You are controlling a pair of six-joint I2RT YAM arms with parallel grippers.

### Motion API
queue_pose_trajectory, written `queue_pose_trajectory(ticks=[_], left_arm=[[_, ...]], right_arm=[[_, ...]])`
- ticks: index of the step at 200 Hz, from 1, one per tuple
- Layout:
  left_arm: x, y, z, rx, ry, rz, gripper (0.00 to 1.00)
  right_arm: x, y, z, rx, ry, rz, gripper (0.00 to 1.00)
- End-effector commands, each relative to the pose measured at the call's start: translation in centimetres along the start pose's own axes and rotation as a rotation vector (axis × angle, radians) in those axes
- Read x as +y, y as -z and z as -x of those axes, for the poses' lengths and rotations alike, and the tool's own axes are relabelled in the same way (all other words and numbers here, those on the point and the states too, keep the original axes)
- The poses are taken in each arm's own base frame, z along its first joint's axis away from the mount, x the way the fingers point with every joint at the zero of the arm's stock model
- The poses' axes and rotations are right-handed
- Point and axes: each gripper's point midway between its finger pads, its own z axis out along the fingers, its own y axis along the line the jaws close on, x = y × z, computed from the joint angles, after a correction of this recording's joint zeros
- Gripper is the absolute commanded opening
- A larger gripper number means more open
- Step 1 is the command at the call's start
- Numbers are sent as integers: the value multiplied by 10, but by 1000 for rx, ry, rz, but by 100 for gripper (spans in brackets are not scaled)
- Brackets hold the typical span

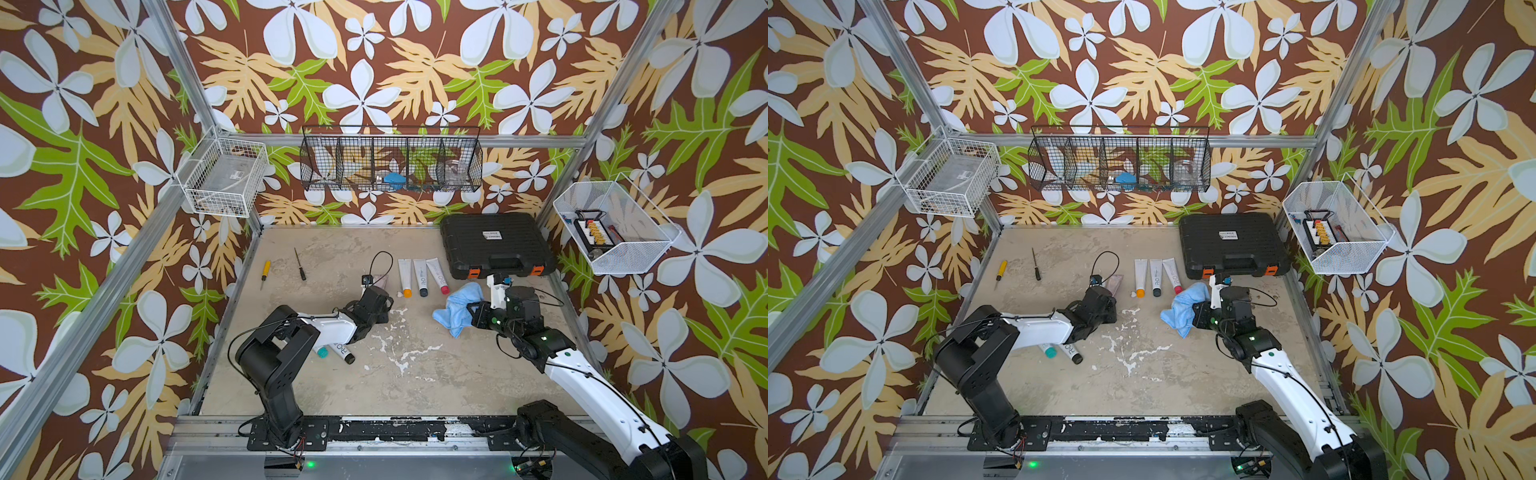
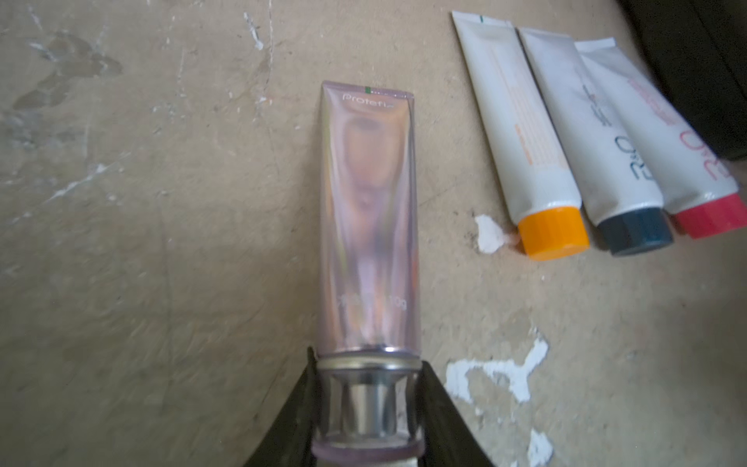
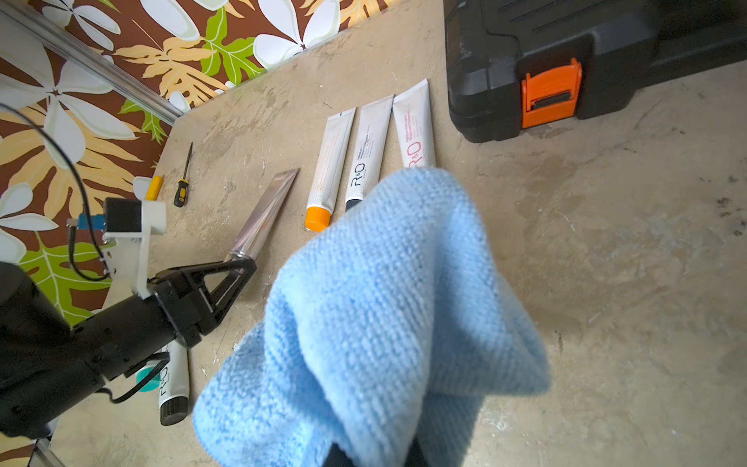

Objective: Wipe the surface of the toothpaste tube
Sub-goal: Place the toothpaste at the center of the board.

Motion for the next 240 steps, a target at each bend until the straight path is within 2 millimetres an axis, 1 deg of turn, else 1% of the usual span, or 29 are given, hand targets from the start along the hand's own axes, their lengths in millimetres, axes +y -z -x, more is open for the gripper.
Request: queue_pose_trajectory(ticks=[1,41,61,83,113,130,150,188,212,222,240], left_arm=[[-3,-12,8,-4,33,27,20],[-16,-34,14,7,91,39,21],[-16,-44,13,18,119,65,22],[-17,-51,16,26,136,94,23],[-21,-50,15,28,149,87,41],[-22,-47,16,26,138,86,49],[-25,-40,21,17,133,78,55],[-36,-18,41,-16,153,29,69],[-38,1,57,-39,149,23,74],[-37,13,65,-56,154,21,75],[-30,36,71,-79,157,19,76]], right_arm=[[-2,3,-1,-5,-3,-10,0],[-3,4,-2,-10,-3,-12,0],[-3,4,-3,-9,-4,-9,0],[-3,3,-4,-7,-6,-6,0],[-4,4,-5,-8,-7,-9,0],[-5,4,-6,-8,-4,-11,0],[-5,3,-6,-9,0,-10,0],[-2,0,-5,-1,3,4,0],[-1,-2,-6,2,-2,12,0],[-1,-2,-6,2,-4,17,0],[0,-2,-7,5,-4,21,0]])
